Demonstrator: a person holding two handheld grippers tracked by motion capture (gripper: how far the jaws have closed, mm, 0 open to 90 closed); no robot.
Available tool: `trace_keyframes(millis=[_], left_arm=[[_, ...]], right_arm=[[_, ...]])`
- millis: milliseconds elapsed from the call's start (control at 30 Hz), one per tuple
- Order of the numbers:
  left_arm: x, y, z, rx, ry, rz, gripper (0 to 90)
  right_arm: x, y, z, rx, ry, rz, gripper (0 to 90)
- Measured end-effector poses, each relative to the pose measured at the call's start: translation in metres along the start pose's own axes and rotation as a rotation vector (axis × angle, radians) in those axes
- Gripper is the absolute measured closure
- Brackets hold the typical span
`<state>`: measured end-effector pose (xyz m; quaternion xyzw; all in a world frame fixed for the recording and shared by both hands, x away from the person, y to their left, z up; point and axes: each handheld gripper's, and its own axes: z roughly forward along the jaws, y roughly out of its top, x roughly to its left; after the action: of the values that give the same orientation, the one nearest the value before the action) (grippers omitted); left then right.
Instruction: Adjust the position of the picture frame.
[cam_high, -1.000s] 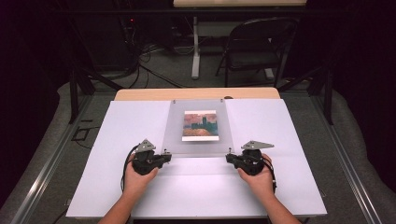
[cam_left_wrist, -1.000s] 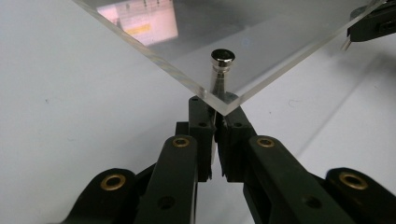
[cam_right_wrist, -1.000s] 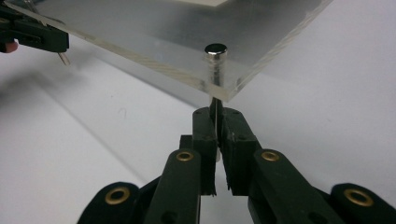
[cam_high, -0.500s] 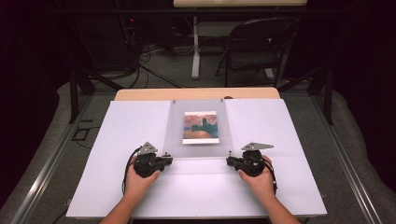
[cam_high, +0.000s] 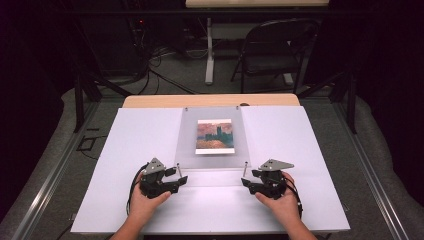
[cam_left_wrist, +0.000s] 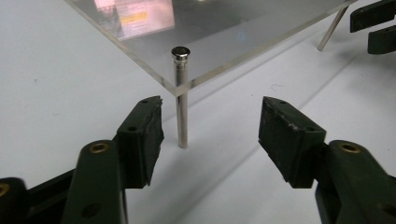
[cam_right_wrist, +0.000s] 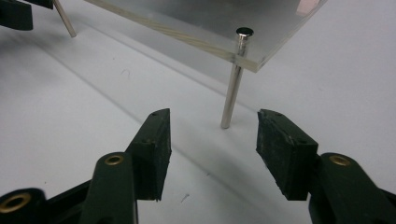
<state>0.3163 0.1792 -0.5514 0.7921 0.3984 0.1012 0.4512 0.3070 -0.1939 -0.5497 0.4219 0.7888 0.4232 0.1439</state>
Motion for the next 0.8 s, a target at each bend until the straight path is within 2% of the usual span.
trace_keyframes(millis=[100, 233, 367, 467, 567, 733, 800], left_arm=[[0.0, -0.001, -0.003, -0.012, 0.012, 0.019, 35.2], [0.0, -0.002, -0.011, -0.025, 0.026, 0.018, 33.3], [-0.002, -0.004, -0.018, -0.049, 0.017, 0.02, 33.6], [-0.002, -0.007, -0.024, -0.05, 0.005, 0.021, 33.1], [-0.002, -0.008, -0.029, -0.048, 0.012, 0.01, 32.3], [-0.001, -0.008, -0.039, -0.074, 0.038, 0.001, 30.9], [0.0, -0.007, -0.043, -0.085, 0.054, 0.001, 30.0]], right_arm=[[0.002, 0.0, -0.002, 0.018, 0.006, -0.013, 42.9], [0.007, 0.001, -0.003, 0.019, 0.012, -0.034, 41.9], [0.01, 0.001, -0.005, 0.047, 0.014, -0.051, 41.3], [0.012, -0.002, -0.009, 0.054, 0.016, -0.052, 40.1], [0.015, -0.005, -0.015, 0.064, 0.013, -0.077, 39.7], [0.011, -0.006, -0.025, 0.047, 0.001, -0.061, 39.7], [0.007, -0.008, -0.029, 0.041, -0.004, -0.037, 39.7]])
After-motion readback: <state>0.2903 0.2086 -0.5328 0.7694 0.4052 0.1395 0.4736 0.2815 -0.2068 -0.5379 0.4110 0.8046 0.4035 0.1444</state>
